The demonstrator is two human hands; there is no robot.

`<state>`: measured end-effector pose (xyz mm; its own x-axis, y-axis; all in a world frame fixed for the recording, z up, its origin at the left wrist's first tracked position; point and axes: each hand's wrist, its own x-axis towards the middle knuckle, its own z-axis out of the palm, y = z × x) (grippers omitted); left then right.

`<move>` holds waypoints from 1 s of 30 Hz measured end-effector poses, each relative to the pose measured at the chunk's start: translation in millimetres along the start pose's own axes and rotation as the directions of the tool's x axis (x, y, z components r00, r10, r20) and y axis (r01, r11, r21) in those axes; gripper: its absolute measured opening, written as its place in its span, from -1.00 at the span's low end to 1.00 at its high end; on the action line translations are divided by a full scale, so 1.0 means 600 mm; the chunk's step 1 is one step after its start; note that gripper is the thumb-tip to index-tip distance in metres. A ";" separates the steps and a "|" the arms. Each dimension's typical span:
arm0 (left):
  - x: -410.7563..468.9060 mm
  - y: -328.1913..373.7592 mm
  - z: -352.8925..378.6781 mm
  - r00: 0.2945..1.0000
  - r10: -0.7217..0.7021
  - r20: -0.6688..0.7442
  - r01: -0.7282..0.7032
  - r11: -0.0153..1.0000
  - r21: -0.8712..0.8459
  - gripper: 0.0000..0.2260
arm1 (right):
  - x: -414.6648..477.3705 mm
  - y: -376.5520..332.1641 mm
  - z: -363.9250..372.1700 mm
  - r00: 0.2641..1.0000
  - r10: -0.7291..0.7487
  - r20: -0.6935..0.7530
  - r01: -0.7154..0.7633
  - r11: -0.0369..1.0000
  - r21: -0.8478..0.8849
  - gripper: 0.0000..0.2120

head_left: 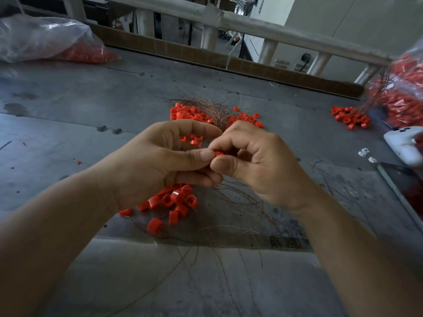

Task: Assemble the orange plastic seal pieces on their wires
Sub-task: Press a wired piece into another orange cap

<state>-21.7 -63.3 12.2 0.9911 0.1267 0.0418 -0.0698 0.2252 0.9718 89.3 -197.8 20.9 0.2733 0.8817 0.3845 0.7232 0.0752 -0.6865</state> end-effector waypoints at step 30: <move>0.003 0.007 -0.001 0.981 0.112 -0.158 -0.109 0.994 0.025 -0.74 | -0.002 -0.007 0.014 0.984 0.089 -0.152 -0.080 0.995 0.066 -0.71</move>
<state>-20.0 -61.3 15.9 0.9466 0.3019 0.1128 -0.1744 0.1853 0.9671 80.5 -195.5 17.8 0.4300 0.8037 0.4113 0.6554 0.0355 -0.7544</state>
